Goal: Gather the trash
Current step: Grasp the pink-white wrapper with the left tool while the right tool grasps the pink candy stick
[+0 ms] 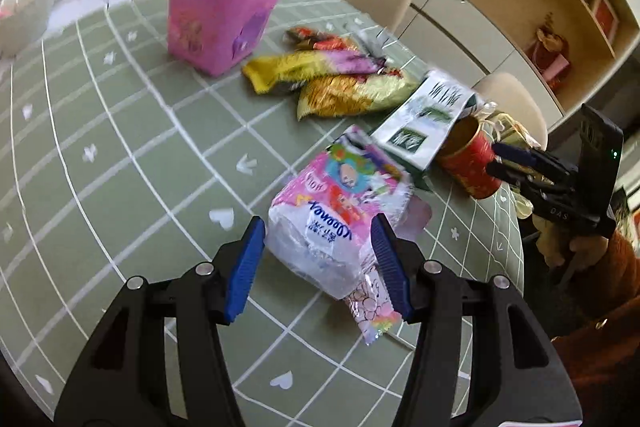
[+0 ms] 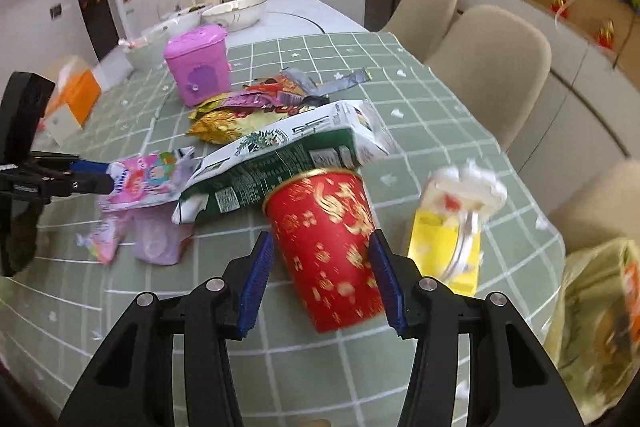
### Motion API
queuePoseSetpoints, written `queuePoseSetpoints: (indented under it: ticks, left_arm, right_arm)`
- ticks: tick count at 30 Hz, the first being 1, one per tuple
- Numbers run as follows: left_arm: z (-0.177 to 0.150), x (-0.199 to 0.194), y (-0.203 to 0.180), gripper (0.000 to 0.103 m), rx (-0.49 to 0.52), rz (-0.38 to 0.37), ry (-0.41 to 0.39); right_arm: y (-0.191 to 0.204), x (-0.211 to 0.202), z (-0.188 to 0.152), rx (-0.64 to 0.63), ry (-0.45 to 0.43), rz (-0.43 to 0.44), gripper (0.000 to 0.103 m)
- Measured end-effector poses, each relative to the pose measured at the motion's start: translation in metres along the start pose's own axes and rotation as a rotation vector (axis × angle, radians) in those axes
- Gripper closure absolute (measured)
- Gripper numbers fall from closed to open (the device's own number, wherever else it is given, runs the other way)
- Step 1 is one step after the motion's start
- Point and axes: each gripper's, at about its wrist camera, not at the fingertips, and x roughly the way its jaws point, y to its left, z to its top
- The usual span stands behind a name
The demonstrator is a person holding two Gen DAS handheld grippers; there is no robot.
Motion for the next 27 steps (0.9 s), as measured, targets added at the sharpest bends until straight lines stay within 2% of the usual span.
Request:
queuePoseSetpoints:
  ticks: [4,8,11,13,15,16,17,19,22,24,27]
  left_arm:
    - [0.015,0.005,0.008,0.051,0.010,0.059,-0.030]
    - [0.029,0.028,0.009,0.051,0.030,0.072,0.018]
    - [0.026,0.044,-0.002,0.051,0.057,0.051,0.071]
    - [0.023,0.047,-0.010,0.051,0.064,0.062,0.073]
    - [0.019,0.048,-0.016,0.067,0.055,0.056,0.083]
    - [0.014,0.043,-0.020,0.087,0.051,0.068,0.072]
    - [0.011,0.040,-0.023,0.094,0.049,0.084,0.059]
    - [0.003,0.023,-0.027,0.100,0.020,0.103,0.011]
    - [-0.008,-0.006,-0.027,0.101,-0.059,0.127,-0.071]
    - [-0.017,-0.031,-0.022,0.101,-0.132,0.133,-0.136]
    - [-0.031,-0.054,-0.019,0.101,-0.181,0.143,-0.182]
  right_arm:
    - [0.002,-0.013,-0.017,0.030,0.010,0.024,0.056]
    - [0.000,-0.024,-0.026,0.074,0.001,0.007,0.056]
    - [0.001,-0.036,-0.030,0.089,-0.027,-0.005,0.056]
    - [0.003,-0.041,-0.032,0.088,-0.032,-0.012,0.056]
    - [0.008,-0.043,-0.033,0.085,-0.032,-0.025,0.056]
    - [0.009,-0.045,-0.034,0.085,-0.033,-0.026,0.056]
    - [0.012,-0.046,-0.034,0.082,-0.034,-0.019,0.056]
    - [0.020,-0.046,-0.034,0.066,-0.038,-0.016,0.056]
    - [0.037,-0.044,-0.034,0.027,-0.038,-0.007,0.056]
    - [0.049,-0.040,-0.033,0.009,-0.035,0.028,0.056]
    - [0.071,-0.032,-0.028,-0.018,-0.027,0.105,0.056]
